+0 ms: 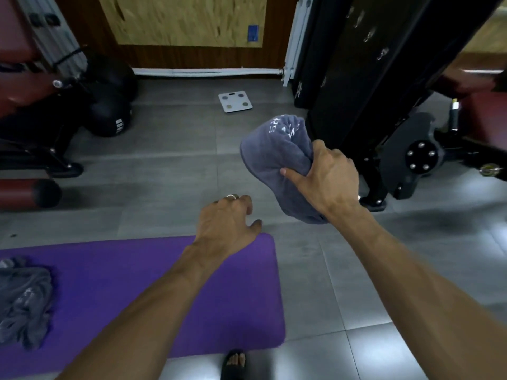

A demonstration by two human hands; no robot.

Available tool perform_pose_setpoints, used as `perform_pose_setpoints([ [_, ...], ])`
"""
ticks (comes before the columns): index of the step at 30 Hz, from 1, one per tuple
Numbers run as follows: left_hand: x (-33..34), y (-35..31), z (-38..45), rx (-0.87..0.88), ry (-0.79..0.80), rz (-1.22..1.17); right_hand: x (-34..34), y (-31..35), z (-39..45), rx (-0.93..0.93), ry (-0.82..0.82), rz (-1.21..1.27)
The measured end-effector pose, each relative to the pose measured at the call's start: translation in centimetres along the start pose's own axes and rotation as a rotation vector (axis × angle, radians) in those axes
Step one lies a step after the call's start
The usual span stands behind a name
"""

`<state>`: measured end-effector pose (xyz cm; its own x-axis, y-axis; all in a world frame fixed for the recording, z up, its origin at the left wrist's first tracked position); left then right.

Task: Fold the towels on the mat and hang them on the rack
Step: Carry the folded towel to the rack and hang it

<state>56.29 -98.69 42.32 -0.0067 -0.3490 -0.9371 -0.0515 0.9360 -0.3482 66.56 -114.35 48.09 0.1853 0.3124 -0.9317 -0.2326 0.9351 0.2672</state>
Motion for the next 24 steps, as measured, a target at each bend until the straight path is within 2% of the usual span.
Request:
perform_pose_setpoints([
  [7,-0.4,-4.3,13.7,0.010,-0.009,0.016,1.1,-6.9,12.0,-0.009,-0.002,0.037],
  [11,0.4,-6.5,23.6,-0.016,-0.026,0.029,3.3,-11.6,21.4,-0.049,-0.008,0.114],
  [16,0.8,-9.6,36.6,-0.102,-0.053,0.012,5.3,-16.6,34.9,-0.068,0.066,0.205],
  [24,0.5,-10.3,53.9,-0.122,-0.052,-0.046,8.7,-20.0,52.4,-0.094,0.113,0.231],
])
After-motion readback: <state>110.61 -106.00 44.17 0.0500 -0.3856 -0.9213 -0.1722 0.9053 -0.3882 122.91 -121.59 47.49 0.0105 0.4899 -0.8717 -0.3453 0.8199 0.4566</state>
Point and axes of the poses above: each hand's wrist, its own z-axis towards the middle knuckle, its own x-axis out of the palm, y = z × x, the point moved 2 cm from there along z, towards the middle knuckle, and after that the axes turned 8 degrees about x, right-handed, at the moved point
